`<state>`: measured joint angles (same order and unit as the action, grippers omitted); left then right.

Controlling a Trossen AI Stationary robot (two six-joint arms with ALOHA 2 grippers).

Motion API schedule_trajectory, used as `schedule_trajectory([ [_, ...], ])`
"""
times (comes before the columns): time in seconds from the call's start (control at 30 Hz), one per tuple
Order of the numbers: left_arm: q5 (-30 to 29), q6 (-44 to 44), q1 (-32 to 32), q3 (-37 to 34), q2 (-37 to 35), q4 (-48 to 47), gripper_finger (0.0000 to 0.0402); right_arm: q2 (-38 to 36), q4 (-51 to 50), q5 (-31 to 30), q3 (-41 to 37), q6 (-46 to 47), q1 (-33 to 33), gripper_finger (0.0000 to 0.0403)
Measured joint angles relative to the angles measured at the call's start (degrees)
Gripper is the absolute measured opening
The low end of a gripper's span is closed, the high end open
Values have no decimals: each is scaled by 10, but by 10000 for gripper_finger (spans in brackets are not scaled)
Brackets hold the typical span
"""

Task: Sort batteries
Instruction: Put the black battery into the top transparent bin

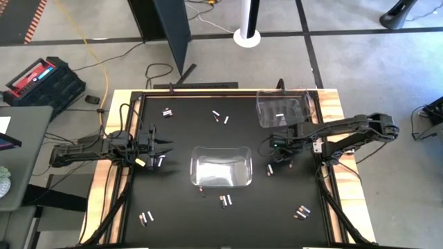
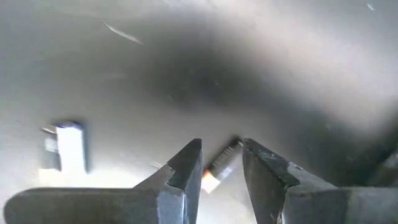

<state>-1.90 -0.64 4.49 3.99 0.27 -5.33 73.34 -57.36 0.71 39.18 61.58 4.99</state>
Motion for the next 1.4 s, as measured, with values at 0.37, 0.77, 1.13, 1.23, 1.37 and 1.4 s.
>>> schedule_trajectory([
  [0.37,0,0,0,0,0,0,132,0,-39,5,0,116,-60,142],
  [0.77,0,0,0,0,0,0,132,0,48,15,-63,233,-113,150],
  [1.13,0,0,0,0,0,0,132,-1,90,9,-89,251,-132,127],
  [1.23,0,0,0,0,0,0,132,-1,94,7,-89,245,-132,110],
  [1.37,0,0,0,0,0,0,132,0,97,6,-89,226,-132,91],
  [1.4,0,0,0,0,0,0,132,-1,98,6,-89,226,-132,87],
])
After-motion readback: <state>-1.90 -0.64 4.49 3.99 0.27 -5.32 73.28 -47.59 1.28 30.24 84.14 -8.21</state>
